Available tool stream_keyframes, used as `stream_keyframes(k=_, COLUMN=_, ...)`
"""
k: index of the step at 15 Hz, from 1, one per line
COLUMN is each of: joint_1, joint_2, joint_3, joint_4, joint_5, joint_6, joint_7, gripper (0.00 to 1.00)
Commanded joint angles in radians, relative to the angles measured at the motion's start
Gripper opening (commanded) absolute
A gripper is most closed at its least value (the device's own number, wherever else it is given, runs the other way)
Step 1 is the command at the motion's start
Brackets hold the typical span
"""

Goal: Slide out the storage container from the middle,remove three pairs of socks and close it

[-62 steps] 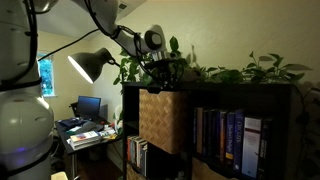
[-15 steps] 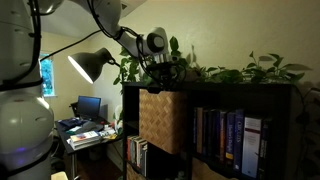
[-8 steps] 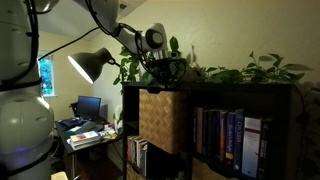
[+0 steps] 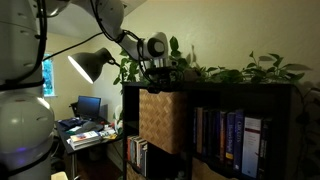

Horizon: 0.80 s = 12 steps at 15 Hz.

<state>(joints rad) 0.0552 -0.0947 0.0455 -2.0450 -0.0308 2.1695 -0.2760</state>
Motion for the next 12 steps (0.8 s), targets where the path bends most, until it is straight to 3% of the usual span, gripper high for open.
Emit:
stream_keyframes(k=1, joint_1=0.008, joint_2=0.035, joint_3=0.002, joint_4=-0.011, joint_5=0.020, joint_6=0.050, joint_7=-0.012, gripper=0.91)
stream_keyframes(k=3, joint_1=0.008, joint_2=0.063, joint_3=0.005, joint_4=-0.006, joint_5=0.015, joint_6=0.056, joint_7=-0.010, gripper=0.99)
stream_keyframes(k=12, joint_1=0.005, joint_2=0.134, joint_3=0.007, joint_4=-0.006, joint_5=-0.023, joint_6=0.050, joint_7=-0.001, gripper=1.00)
